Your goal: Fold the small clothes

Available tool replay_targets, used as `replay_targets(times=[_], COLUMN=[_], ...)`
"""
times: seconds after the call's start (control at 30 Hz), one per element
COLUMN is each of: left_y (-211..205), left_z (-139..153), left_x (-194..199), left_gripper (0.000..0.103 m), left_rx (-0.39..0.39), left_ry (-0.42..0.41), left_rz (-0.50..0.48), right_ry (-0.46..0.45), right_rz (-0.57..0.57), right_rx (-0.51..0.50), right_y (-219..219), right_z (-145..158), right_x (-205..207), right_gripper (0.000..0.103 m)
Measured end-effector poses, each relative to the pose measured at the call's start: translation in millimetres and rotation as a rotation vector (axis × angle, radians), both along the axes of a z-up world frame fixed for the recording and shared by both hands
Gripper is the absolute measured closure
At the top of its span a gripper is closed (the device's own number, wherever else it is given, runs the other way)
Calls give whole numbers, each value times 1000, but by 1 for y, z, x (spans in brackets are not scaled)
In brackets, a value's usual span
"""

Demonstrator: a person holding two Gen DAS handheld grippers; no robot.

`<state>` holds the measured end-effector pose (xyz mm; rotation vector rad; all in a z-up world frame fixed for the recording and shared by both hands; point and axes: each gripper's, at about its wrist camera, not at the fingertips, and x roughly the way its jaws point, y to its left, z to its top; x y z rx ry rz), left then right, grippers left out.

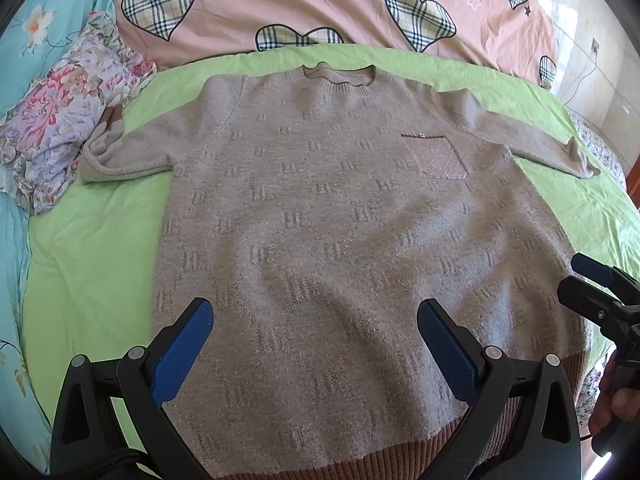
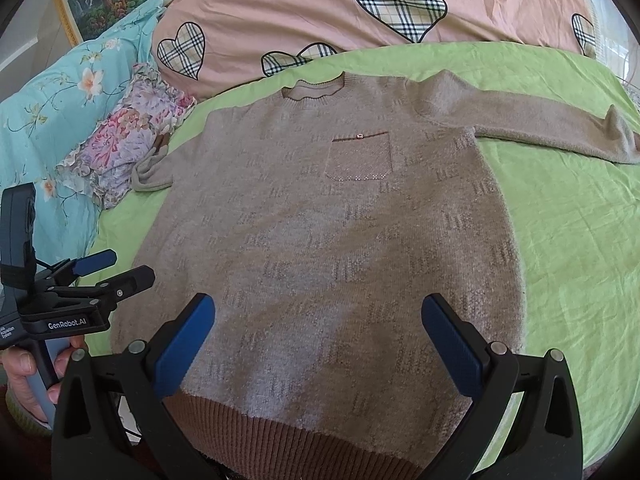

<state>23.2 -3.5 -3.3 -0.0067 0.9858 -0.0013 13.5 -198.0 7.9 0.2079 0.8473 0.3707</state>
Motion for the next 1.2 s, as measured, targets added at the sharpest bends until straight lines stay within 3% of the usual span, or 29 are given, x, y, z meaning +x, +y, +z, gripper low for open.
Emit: replay_targets(times=[0.3, 0.6, 0.67, 0.83, 0.93, 1.1, 1.13, 1.2], left_y=[2, 16, 18, 15, 13, 5, 3, -1], left_z=[-7, -7, -6, -1, 1, -4, -6, -11], left_x=[23, 70, 81, 108, 124, 143, 146, 151], left_gripper=[1, 1, 1, 1, 1, 1, 1, 1], left_rx=[-40, -97, -96, -54, -42, -29, -27, -20], left_ry=[13, 18, 11, -19, -33, -27, -20, -12], left_rz=[3, 53, 65, 80, 87, 86, 83, 75], right_ry=[-10, -16, -28, -46, -45, -19, 46, 65], right_rz=[-55, -237, -301, -530, -665, -785, -801, -823], right_rx=[58, 105, 127, 135, 148, 188, 149, 178], right_y=[-33, -125, -157, -251, -309, -378, -387, -402], right_z=[-5, -8, -8, -12, -15, -27, -30, -39], right_x=[14, 48, 56, 81, 98, 139, 149, 165], right_gripper=[0, 1, 4, 32, 43, 47, 48, 49])
